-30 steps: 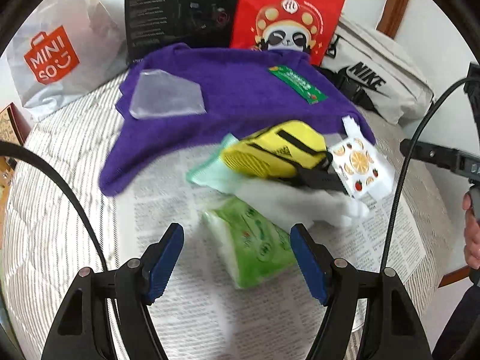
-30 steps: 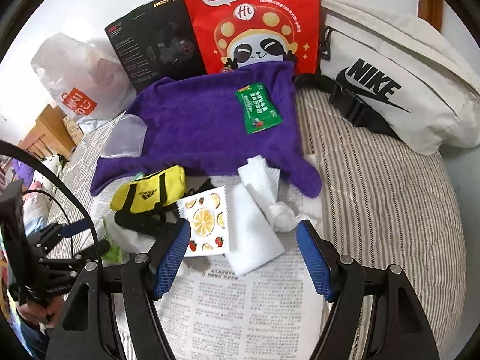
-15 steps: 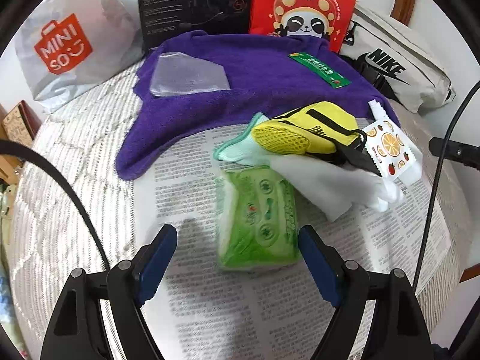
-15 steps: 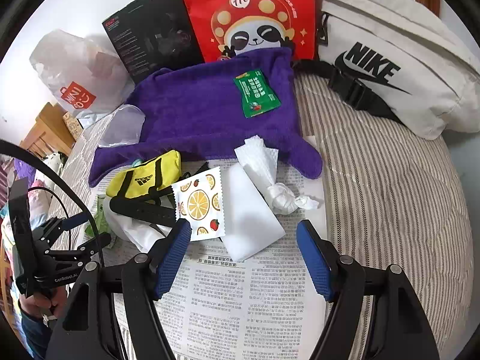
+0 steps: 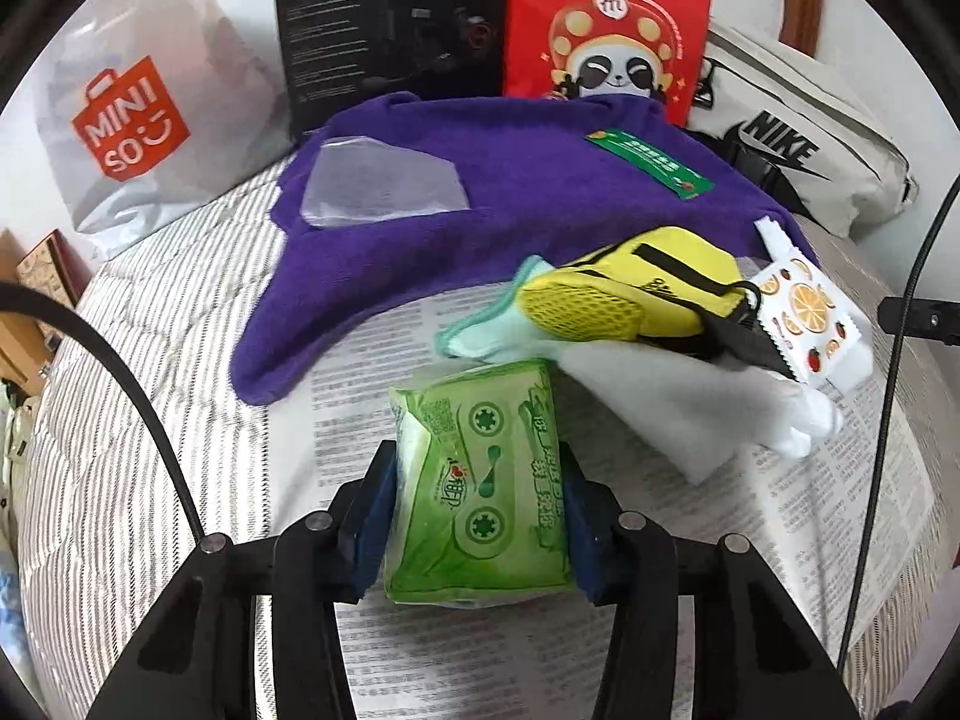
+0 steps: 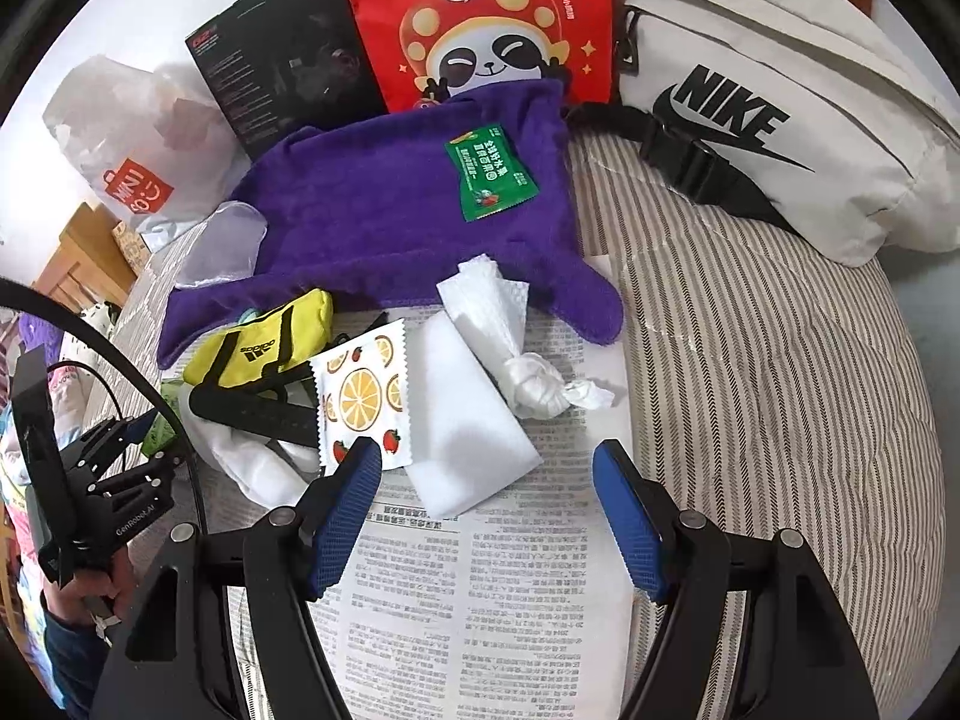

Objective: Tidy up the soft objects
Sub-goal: 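Grasp the white sponge block with the right tool, then carry the white block onto the purple towel and release it while the left tool holds the wipes pack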

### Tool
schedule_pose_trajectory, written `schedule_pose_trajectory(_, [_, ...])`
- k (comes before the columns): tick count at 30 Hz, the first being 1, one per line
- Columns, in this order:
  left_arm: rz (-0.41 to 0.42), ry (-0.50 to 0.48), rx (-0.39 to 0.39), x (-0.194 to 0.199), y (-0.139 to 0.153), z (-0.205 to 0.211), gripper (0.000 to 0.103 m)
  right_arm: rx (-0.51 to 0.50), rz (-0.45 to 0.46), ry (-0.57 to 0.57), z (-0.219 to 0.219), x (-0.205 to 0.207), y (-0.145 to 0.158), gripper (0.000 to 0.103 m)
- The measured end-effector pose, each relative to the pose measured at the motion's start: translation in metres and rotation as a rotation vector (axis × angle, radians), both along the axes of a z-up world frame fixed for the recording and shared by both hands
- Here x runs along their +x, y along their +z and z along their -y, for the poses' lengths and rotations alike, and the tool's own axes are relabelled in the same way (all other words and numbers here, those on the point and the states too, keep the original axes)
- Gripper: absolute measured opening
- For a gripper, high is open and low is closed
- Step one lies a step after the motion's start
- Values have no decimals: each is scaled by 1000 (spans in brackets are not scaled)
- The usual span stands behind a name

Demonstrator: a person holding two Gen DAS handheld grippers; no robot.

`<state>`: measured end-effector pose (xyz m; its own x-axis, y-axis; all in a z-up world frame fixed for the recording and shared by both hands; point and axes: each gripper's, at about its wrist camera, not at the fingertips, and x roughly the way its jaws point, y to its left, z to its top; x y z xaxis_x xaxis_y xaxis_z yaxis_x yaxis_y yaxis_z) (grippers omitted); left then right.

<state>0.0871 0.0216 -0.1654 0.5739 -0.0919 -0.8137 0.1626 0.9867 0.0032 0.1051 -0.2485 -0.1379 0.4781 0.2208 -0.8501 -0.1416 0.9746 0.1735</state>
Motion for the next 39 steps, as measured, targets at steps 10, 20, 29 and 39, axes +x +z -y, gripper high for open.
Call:
schedule_pose_trajectory(10, [60,27,7,-4,-3,-5,51,-49,-28,59,-14,10,-22,72])
schedule_pose_trajectory(20, [59,28,10,-4,-3,-5,51,-135,6,142,-28,13,-38,72])
schedule_pose_trajectory(29, [59,29,10,-3,-3,-5,51,-115,40,143,-13,-3,-25,54])
schedule_pose_trajectory(39, [59,28,8,-4,-3,-4,51,-72,-42,131,-6,-19,-42,61])
